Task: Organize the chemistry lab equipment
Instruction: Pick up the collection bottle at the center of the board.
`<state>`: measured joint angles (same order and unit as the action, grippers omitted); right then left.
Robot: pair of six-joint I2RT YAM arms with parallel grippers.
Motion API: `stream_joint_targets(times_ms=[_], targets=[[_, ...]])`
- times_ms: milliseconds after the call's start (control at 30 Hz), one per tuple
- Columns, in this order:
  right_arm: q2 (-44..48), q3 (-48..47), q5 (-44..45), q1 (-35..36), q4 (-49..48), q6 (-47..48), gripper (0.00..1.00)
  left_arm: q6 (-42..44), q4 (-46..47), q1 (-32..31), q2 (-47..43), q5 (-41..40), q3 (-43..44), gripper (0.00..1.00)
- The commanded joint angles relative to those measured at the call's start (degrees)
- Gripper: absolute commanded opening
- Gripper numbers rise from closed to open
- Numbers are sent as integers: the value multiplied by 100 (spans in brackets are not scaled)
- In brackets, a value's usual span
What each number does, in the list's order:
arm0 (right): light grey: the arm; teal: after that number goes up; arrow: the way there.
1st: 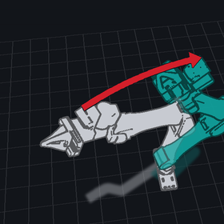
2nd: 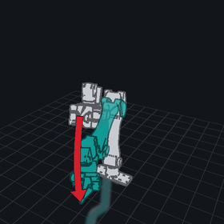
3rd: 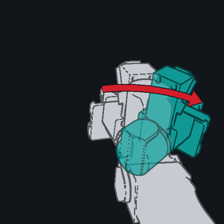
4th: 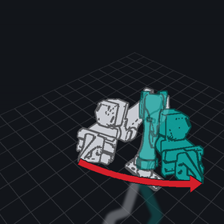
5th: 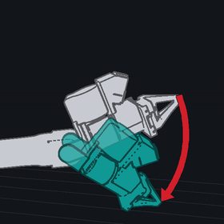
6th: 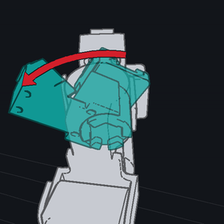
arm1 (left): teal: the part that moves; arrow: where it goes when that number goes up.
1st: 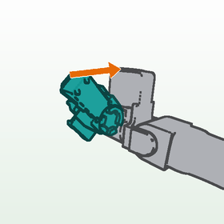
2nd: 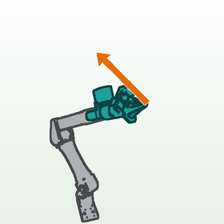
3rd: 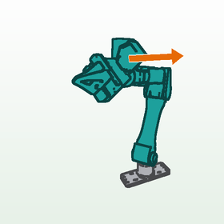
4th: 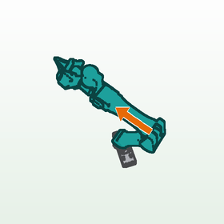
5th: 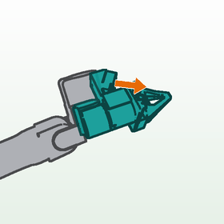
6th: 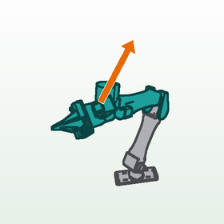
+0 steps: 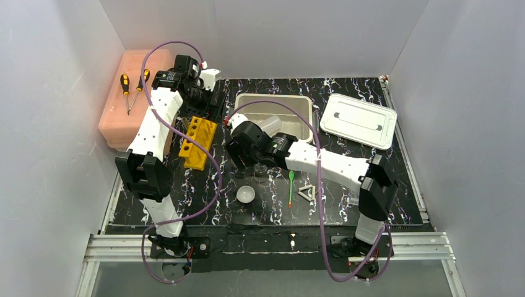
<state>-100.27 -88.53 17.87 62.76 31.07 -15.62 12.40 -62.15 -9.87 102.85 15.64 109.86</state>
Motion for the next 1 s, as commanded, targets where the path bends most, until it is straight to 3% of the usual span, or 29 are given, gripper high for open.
stream_joint_targets(times_ms=[0,667,967], targets=[[-262,196,232,10,-890,323,76,17,-227,29,-300,-17,173,98],[-927,721,753,8,-2534,612,68,78,-386,174,-292,-33,309,98],[-1196,800,718,8,-2830,554,54,148,-415,239,-336,-60,331,98]])
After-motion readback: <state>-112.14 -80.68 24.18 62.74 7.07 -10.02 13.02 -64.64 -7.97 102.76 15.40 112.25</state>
